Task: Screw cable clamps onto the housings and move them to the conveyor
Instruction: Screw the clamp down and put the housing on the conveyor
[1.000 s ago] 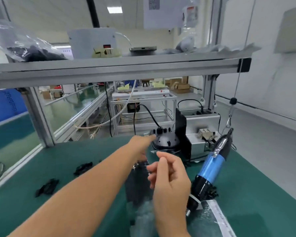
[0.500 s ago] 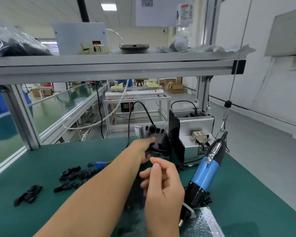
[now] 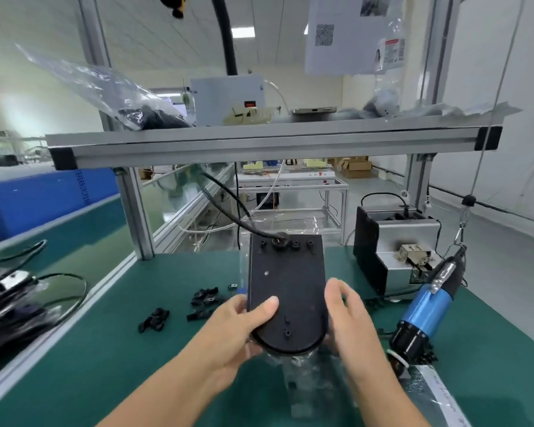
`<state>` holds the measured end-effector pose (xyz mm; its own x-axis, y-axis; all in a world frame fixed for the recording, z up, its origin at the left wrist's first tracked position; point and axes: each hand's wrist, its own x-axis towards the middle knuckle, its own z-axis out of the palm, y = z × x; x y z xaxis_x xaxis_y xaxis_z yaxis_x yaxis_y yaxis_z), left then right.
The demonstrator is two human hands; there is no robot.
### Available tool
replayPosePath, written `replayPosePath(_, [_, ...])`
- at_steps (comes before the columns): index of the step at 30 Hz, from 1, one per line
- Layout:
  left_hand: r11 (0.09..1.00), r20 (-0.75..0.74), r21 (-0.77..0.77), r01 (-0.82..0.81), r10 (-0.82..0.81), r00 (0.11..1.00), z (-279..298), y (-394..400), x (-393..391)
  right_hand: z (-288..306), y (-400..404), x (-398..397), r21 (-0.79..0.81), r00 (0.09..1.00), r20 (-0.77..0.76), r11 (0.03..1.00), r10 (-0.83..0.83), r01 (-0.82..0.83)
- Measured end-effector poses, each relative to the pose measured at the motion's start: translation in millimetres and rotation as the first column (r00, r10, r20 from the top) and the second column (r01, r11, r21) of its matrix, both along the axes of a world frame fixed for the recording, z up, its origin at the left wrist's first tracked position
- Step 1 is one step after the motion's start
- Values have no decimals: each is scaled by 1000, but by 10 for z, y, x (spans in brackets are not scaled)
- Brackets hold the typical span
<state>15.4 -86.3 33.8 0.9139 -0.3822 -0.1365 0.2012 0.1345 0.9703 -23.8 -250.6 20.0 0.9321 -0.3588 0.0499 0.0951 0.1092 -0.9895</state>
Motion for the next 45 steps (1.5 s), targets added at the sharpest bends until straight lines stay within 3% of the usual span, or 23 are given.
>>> replayPosePath(3, [990,71,102,100,-108,992,25,240,-266,-18,160,-80,52,994,9,992,113,-113])
replayPosePath(5, [973,166,224,55,-94,982,134,398,-315,-49,226,-161,18,998,20,998,66,-67])
replayPosePath(6, [983,193,185,5,-41,980,176,508,-288,-60,240,-214,6,998,21,998,62,-62])
replayPosePath(8, [993,156,-121,-1,20,988,284,812,-213,-78,246,-330,-21,995,-29,995,95,-95])
replayPosePath(10, [871,114,-486,74,-21,993,431,1155,-153,-83,262,-440,-78,989,-105,990,108,-117])
replayPosePath(12, [760,66,-647,59,-21,998,558,1419,-64,-99,283,-528,-207,979,-157,965,128,-159])
replayPosePath(13, [760,35,-650,-3,34,999,610,1483,-4,-101,294,-566,-265,972,-190,947,136,-184])
replayPosePath(16, [824,-9,-539,-176,203,979,700,1478,147,-90,350,-684,-290,933,-305,915,189,-280])
replayPosePath(19, [878,24,-432,-206,240,971,701,1369,183,-115,487,-730,-362,896,-386,857,220,-367])
replayPosePath(23, [949,194,-305,-84,148,970,566,1396,162,-176,552,-725,-443,897,-416,829,148,-342])
replayPosePath(28, [977,461,-190,-100,178,869,496,1245,-77,-129,484,-703,-713,940,-342,653,-4,-256])
replayPosePath(30, [991,625,-35,-127,121,771,524,1156,-268,-65,462,-703,-770,979,-191,629,-72,-103])
replayPosePath(32, [944,826,203,-259,-24,563,506,1045,-503,17,481,-726,-678,988,38,722,-151,137])
replayPosePath(34, [854,920,333,-399,-202,336,434,905,-735,97,494,-740,-533,912,304,745,-274,401])
replayPosePath(36, [807,929,366,-464,-289,230,389,736,-917,191,468,-811,-436,778,556,694,-292,572])
replayPosePath(37, [803,925,381,-459,-325,198,386,647,-948,248,436,-851,-474,766,608,679,-207,560])
replayPosePath(39, [808,911,409,-423,-385,146,366,538,-931,338,429,-934,-640,855,506,715,114,283])
replayPosePath(41, [841,922,387,-377,-344,179,397,475,-840,393,389,-964,-715,876,268,692,400,-97])
replayPosePath(42, [861,923,376,-343,-315,221,420,469,-782,394,351,-952,-731,875,223,667,430,-142])
replayPosePath(45, [895,827,418,-155,-305,472,421,533,-576,437,206,-886,-723,905,344,685,252,84])
